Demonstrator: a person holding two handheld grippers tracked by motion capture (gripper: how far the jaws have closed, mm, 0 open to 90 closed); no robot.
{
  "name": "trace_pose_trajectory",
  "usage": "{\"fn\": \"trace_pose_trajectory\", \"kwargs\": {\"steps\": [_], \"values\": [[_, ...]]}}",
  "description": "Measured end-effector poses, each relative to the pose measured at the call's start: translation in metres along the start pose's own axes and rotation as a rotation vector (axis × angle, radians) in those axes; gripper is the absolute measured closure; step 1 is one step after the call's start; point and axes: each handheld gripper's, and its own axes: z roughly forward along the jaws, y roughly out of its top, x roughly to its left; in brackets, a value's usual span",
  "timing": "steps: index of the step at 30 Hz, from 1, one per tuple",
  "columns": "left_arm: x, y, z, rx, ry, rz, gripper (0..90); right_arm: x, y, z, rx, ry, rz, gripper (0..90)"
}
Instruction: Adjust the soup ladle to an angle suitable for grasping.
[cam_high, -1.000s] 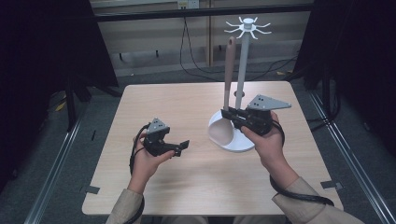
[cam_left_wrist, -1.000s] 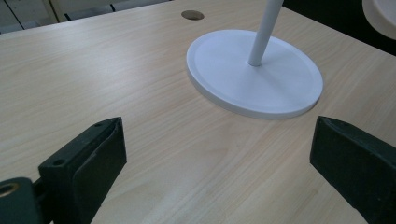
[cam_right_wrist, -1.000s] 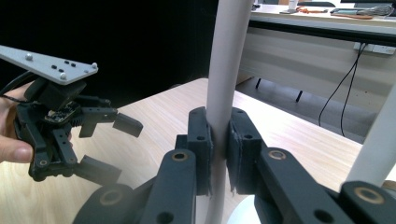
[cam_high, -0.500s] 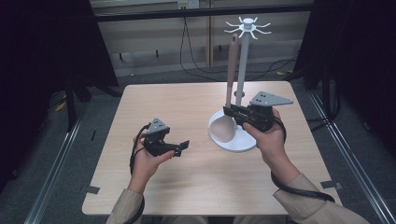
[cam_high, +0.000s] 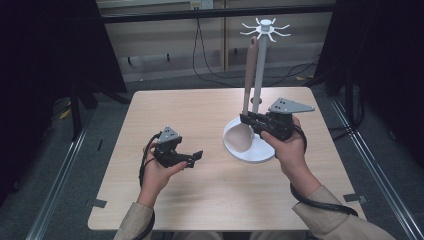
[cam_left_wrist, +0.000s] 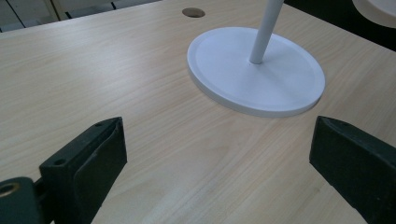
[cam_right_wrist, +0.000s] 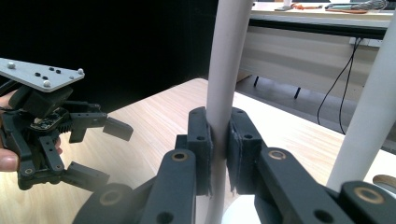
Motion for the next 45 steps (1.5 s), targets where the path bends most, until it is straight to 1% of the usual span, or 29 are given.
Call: {"fn": "trace_pose_trajectory", "kwargs": {"steps": [4, 12, 18, 20, 23, 26, 29, 32, 33, 37, 41, 44, 45], "values": [[0.000, 0.000, 0.000, 0.002, -0.004, -0.001, 4.0, -0.003, -0.001, 0.000, 0.002, 0.000, -0.002, 81.2], [0.000, 0.000, 0.001, 0.003, -0.007, -0.005, 3.9, -0.007, -0.001, -0.001, 0.008, -0.021, -0.001, 81.0], [0.001, -0.001, 0.001, 0.007, -0.008, -0.006, 4.0, -0.010, -0.003, 0.001, -0.002, -0.027, 0.015, 80.6], [0.001, 0.000, 0.000, 0.006, -0.001, -0.003, 4.1, -0.011, -0.003, 0.001, -0.006, -0.030, 0.017, 80.4], [0.001, 0.000, -0.001, 0.002, 0.000, -0.001, 4.1, -0.013, -0.005, 0.002, -0.013, -0.033, 0.045, 79.3], [0.001, 0.000, -0.001, 0.004, -0.001, 0.001, 4.1, -0.014, -0.005, 0.003, -0.017, -0.040, 0.048, 78.7], [0.002, 0.000, -0.001, 0.006, 0.000, 0.002, 4.1, -0.016, -0.005, 0.004, -0.017, -0.036, 0.042, 78.3], [0.003, -0.002, -0.001, 0.008, 0.001, -0.005, 4.1, -0.017, -0.004, 0.006, -0.013, -0.045, 0.035, 77.8], [0.004, -0.002, -0.001, 0.009, 0.002, 0.001, 4.1, -0.017, -0.003, 0.007, -0.011, -0.047, 0.036, 77.3], [0.005, -0.003, -0.004, 0.006, 0.003, -0.004, 4.1, -0.018, -0.002, 0.010, -0.014, -0.050, 0.033, 76.6], [0.005, -0.004, -0.005, 0.009, 0.004, -0.009, 4.3, -0.018, -0.001, 0.011, -0.013, -0.054, 0.020, 73.3], [0.006, -0.005, -0.007, 0.010, 0.010, -0.005, 4.3, -0.018, -0.001, 0.011, -0.008, -0.057, 0.018, 72.6], [0.006, -0.005, -0.007, 0.010, 0.012, -0.009, 4.3, -0.018, -0.001, 0.011, -0.008, -0.058, 0.020, 70.1]]}}
